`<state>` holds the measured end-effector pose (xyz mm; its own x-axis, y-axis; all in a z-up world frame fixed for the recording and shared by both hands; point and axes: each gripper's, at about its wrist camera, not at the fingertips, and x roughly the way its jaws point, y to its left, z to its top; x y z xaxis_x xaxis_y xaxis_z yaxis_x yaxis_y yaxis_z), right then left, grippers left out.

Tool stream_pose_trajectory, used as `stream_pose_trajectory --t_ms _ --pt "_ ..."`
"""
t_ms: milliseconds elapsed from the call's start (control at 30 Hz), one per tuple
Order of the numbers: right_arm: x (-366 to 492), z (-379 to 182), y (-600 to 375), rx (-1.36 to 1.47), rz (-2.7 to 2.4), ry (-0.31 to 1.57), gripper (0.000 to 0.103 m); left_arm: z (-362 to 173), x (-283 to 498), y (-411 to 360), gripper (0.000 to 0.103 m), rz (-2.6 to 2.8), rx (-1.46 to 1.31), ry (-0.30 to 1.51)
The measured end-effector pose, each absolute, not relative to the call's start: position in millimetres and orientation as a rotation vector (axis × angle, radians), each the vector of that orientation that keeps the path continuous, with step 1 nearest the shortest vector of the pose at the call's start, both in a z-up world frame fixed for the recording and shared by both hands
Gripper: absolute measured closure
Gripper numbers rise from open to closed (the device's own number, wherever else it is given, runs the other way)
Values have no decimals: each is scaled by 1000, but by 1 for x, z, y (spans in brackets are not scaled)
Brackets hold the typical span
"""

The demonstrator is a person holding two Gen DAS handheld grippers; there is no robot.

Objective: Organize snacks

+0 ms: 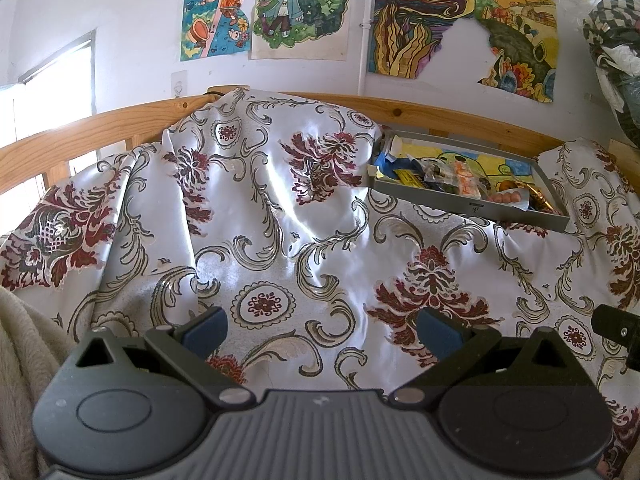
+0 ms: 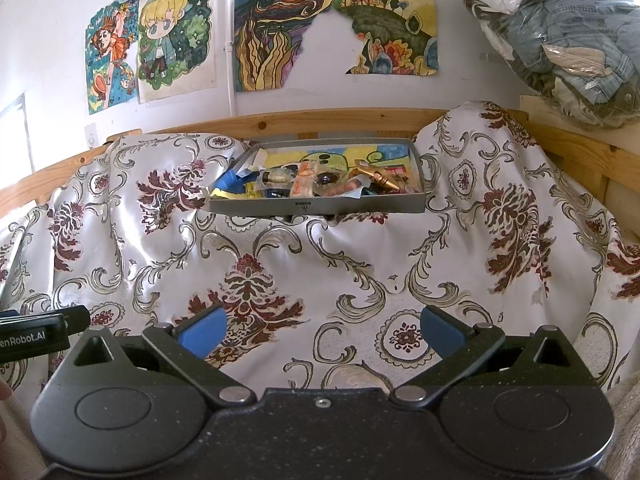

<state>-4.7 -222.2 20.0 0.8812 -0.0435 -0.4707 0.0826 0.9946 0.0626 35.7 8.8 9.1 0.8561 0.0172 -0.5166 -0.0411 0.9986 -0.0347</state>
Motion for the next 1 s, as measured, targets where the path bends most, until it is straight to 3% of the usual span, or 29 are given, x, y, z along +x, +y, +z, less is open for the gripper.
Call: stream_pose_trajectory --t_ms 1000 --pt "-4 21 -222 82 -67 491 1 11 34 8 0 44 -43 546"
